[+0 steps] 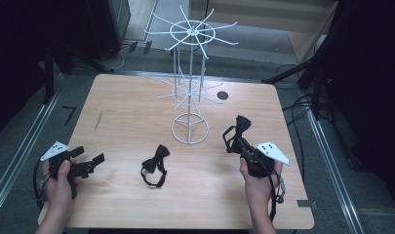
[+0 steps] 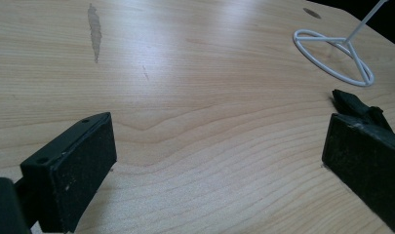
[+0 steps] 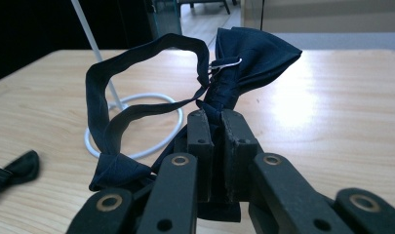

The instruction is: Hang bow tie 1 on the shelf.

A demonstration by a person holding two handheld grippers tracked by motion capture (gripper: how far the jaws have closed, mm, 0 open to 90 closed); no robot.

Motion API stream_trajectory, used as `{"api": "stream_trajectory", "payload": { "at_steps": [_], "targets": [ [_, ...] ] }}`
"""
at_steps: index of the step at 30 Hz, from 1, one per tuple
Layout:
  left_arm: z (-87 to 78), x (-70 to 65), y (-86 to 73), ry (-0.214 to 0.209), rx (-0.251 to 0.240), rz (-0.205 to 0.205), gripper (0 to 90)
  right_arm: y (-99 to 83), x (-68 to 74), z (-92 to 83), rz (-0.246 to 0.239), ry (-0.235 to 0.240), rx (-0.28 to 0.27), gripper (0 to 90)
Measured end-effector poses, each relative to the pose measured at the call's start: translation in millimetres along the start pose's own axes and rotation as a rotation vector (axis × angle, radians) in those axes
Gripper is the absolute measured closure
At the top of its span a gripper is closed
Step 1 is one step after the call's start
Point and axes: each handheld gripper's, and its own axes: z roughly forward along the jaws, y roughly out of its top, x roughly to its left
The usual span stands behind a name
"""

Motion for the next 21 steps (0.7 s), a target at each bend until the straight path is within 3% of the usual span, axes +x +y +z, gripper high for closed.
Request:
{"api": "stream_trajectory", "payload": {
  "at_steps": [7,21],
  "targets": [
    [-0.4,-0.3,-0.2,0.002,-0.004,0.003,0.0,11.0,3.3,-4.6,0.008,0.012,-0.027,84.7],
    [-0.8,-0.1,-0.4,0.001,-0.010,0.001,0.0,24.0,13.6,3.2,0.000,0.027,-0.039,84.6]
  ]
}}
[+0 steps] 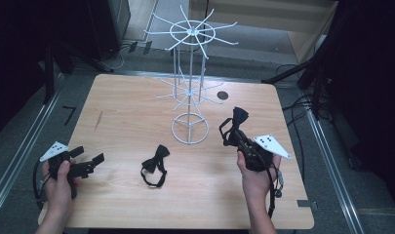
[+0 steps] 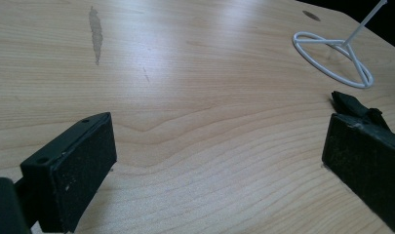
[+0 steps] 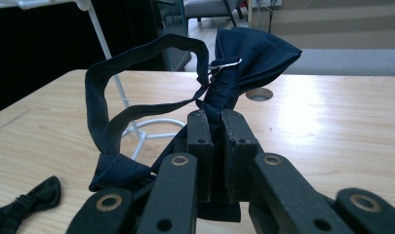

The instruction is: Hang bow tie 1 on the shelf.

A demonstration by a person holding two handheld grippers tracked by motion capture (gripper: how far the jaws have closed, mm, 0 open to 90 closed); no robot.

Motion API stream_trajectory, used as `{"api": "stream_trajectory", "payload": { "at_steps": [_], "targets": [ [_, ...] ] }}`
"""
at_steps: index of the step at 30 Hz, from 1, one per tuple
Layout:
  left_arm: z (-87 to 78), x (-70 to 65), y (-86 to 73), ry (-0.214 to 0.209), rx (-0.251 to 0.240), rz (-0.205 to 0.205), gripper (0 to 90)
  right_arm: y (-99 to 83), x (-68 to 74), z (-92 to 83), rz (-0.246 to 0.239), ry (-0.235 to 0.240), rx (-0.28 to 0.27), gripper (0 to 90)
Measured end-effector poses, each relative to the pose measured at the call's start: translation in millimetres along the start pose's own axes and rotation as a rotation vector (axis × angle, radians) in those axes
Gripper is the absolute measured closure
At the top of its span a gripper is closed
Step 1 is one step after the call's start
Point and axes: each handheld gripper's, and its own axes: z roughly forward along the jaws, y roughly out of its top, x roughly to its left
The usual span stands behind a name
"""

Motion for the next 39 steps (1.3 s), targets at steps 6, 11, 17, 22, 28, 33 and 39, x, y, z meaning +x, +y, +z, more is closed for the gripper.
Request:
{"api": "stream_trajectory", "payload": {
  "at_steps": [6,11,17,22,28,33,39],
  "targets": [
    [0.1,-0.4,0.1,0.000,0.002,0.003,0.0,11.6,4.3,2.2,-0.003,0.011,-0.007,84.6],
    [0.2,-0.1,0.2,-0.004,0.003,0.002,0.0,17.3,4.9,2.3,-0.004,0.007,-0.018,84.5],
    [0.2,-0.3,0.1,-0.003,0.004,0.004,0.0,24.0,4.5,3.8,0.014,0.002,-0.029,84.5],
    [0.1,-0.2,0.1,-0.003,0.004,0.007,0.0,28.6,5.9,5.3,0.032,0.007,-0.040,84.5],
    [0.1,-0.1,0.2,-0.004,0.005,0.006,0.0,33.9,8.3,8.5,0.034,0.008,-0.051,84.5],
    [0.2,-0.1,0.2,-0.004,0.006,0.006,0.0,38.6,9.8,11.4,0.040,0.006,-0.058,84.4],
    [0.4,-0.2,0.3,-0.005,0.006,0.006,0.0,43.5,10.8,15.9,0.042,0.007,-0.060,84.4]
  ]
}}
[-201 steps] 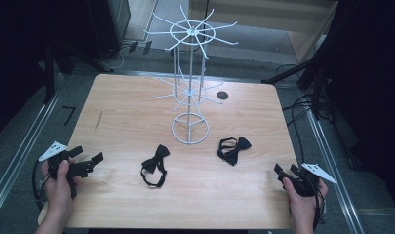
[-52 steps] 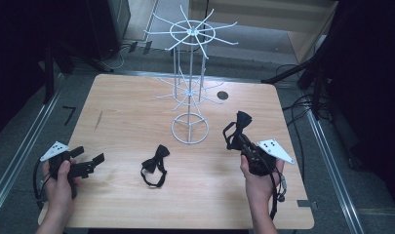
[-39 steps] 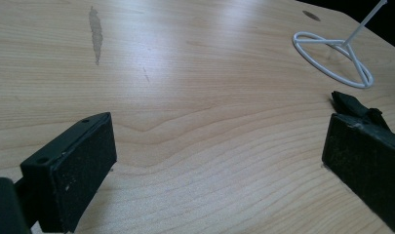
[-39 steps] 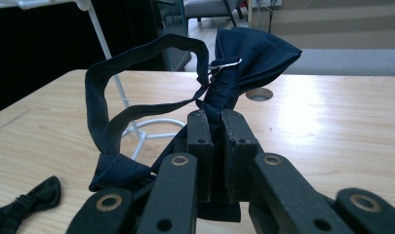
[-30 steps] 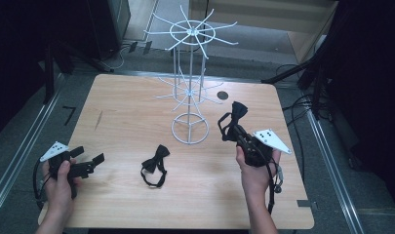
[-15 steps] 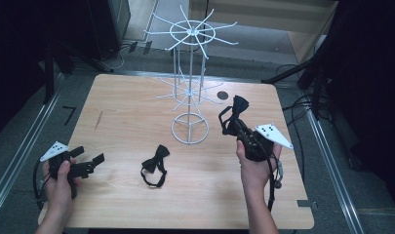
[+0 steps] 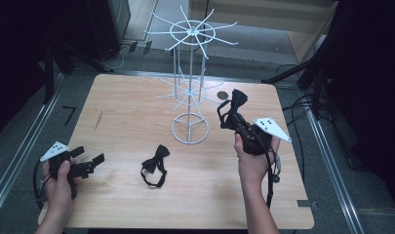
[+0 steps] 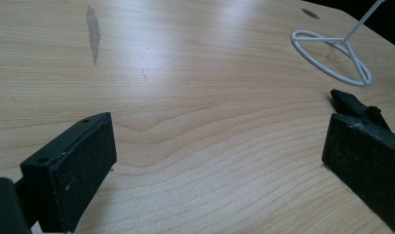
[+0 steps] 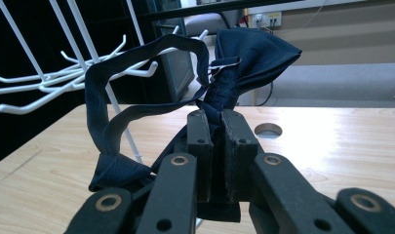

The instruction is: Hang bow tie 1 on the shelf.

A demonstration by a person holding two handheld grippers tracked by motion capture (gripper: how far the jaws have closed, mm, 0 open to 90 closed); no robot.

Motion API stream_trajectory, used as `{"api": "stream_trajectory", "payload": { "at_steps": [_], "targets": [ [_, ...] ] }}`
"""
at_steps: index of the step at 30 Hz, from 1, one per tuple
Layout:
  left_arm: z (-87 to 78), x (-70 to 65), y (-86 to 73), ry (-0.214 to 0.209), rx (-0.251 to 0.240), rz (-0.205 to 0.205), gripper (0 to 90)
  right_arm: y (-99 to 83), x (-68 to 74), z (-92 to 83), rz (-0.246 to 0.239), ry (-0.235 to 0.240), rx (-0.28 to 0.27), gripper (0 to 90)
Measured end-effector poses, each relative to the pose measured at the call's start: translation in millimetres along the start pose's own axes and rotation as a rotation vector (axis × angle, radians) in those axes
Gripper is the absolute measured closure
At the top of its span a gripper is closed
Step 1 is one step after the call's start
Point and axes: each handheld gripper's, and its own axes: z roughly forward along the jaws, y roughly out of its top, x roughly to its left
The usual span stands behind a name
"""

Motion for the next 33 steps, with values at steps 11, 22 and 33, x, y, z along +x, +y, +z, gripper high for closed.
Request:
{"api": "stream_trajectory", "payload": {
  "at_steps": [11,22,33],
  "targets": [
    [0.1,-0.1,0.1,-0.001,0.001,0.000,0.0,2.2,4.4,8.4,-0.002,0.001,0.010,84.4],
    [0.1,0.1,0.1,-0.001,0.004,0.003,0.0,-2.6,7.7,20.2,0.003,0.005,0.033,84.4],
    [0.1,0.2,0.1,-0.003,0.003,0.003,0.0,-7.2,14.9,31.7,0.007,0.015,0.045,84.4]
  ]
}}
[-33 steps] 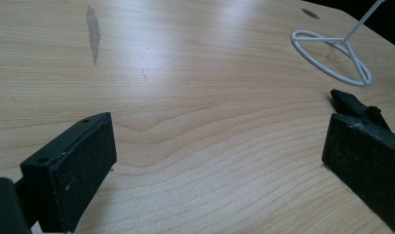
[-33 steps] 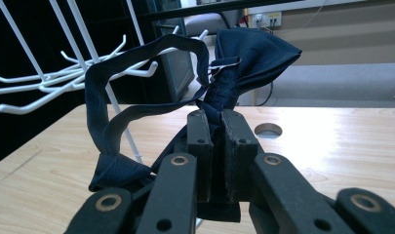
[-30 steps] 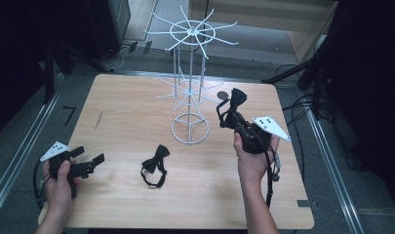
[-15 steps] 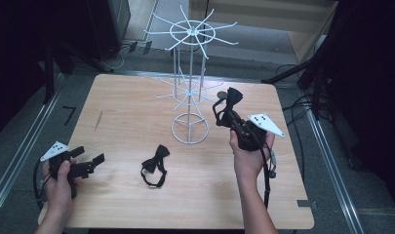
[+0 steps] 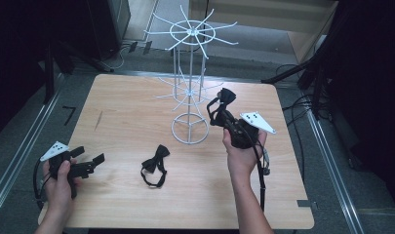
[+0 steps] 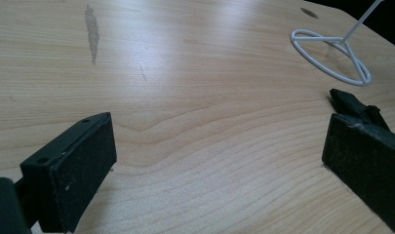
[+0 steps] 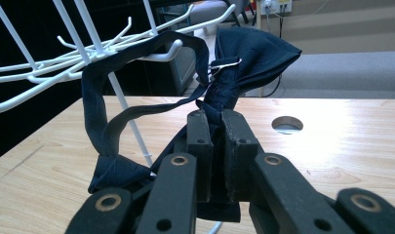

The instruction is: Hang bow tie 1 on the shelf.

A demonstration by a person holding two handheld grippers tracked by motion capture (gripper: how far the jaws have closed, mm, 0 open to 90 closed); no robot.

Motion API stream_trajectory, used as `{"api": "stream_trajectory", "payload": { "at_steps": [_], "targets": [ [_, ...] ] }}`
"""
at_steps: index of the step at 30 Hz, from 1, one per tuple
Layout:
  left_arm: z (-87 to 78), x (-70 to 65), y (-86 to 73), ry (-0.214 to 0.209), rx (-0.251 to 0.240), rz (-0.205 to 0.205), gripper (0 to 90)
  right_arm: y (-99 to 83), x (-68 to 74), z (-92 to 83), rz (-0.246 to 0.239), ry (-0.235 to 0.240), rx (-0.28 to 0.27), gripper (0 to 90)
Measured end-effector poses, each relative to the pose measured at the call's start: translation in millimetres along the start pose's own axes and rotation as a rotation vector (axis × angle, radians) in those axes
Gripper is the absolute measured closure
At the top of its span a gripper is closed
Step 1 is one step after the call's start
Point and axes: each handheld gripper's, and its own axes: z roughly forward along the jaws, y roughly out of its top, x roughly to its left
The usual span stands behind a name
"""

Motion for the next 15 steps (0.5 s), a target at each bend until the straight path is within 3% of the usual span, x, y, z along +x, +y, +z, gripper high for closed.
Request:
{"api": "stream_trajectory", "payload": {
  "at_steps": [15],
  "targets": [
    [0.1,0.1,0.0,-0.002,-0.001,0.000,0.0,-4.3,7.1,15.8,0.015,0.007,0.018,84.4]
  ]
}}
